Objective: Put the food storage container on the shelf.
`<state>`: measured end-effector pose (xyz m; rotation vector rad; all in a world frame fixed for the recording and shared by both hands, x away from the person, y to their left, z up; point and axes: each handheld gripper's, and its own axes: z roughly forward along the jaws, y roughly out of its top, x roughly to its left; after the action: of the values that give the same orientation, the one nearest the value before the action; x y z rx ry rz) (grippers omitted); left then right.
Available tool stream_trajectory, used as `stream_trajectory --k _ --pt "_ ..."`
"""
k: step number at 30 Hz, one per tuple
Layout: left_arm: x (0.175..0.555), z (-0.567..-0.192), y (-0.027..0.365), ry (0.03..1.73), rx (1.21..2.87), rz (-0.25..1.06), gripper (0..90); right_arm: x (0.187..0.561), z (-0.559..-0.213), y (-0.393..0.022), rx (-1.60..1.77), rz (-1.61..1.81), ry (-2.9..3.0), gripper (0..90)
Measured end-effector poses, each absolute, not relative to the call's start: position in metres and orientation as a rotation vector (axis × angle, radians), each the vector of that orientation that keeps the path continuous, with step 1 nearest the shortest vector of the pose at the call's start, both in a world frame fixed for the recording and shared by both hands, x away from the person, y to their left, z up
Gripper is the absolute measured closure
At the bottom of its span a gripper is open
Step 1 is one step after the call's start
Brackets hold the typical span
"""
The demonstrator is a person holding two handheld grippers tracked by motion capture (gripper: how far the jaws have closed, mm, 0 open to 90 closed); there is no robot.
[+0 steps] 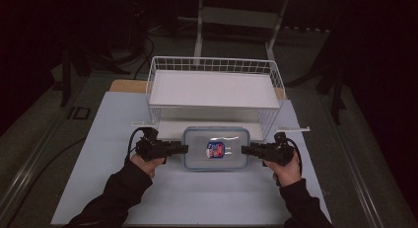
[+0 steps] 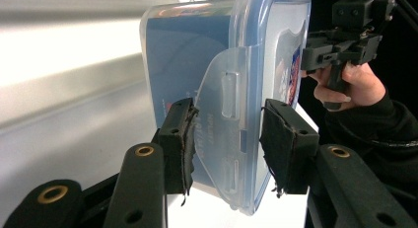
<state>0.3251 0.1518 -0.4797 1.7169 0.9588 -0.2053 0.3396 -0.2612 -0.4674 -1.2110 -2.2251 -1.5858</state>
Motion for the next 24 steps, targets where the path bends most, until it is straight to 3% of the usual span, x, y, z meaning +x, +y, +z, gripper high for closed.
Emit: stream_trajectory --k 24 --pt "0.362 -0.500 0.144 0.969 1.681 -0.095 55.7 0.377 -0.484 -0.262 -1.228 -1.664 -2.248 53.3"
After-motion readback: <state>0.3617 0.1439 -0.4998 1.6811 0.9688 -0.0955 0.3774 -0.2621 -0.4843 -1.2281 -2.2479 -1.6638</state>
